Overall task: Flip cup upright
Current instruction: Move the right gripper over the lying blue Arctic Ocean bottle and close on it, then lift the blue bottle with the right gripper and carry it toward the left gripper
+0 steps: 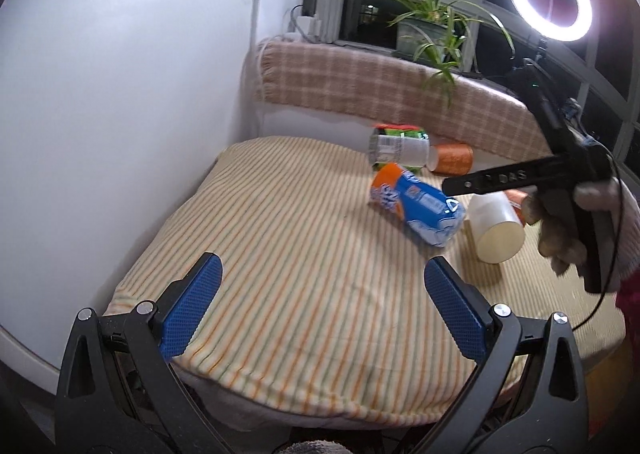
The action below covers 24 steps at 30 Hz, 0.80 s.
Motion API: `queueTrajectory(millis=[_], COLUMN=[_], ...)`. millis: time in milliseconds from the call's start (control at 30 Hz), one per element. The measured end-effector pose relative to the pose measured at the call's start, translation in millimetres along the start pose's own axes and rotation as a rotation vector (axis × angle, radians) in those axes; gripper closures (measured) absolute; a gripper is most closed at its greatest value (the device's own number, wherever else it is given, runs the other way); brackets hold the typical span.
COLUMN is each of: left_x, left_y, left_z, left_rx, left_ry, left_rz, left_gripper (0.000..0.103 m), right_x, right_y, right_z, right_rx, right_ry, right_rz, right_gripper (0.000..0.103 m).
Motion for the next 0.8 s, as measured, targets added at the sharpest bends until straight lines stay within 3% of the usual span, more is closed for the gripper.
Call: queueTrajectory(millis=[333,567,700,800], left_x=[0.7,3.6,4.4,3.7], left_y=[2.8,4.6,4.7,4.0], left_z=[31.0,39.6,41.3,42.0], left_rx=[-0.052,-0.068,-0.074,-0.074], left_ry=[-0.044,-0.051,-0.057,-0.061], left_rz=[0.008,0.017,0.018,0.016], left_gripper=[0.0,0.0,0.0,0.0], right_x=[56.4,80.7,88.8,89.7], right_y=[-5.6,-0.5,2.0,2.2], right_z=[10.2,3.3,2.0,2.1], right_rx=[-0.082,-0.07,-0.06,-0.056], right_ry=[0.028,0.042,0.034,0.03], right_rz=[0.189,0.258,0.277,0.272], right_gripper=[0.02,0.02,0.036,0.038])
Point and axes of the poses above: each gripper's, at about its wrist camera, not at the fingertips, and x roughly the way its jaws point, z to its left, y to its underside, the point moved 6 cm from there along x, roughly the way its jaws point, and after that the axes turned 9 degrees about -z, right-handed, at the moved point
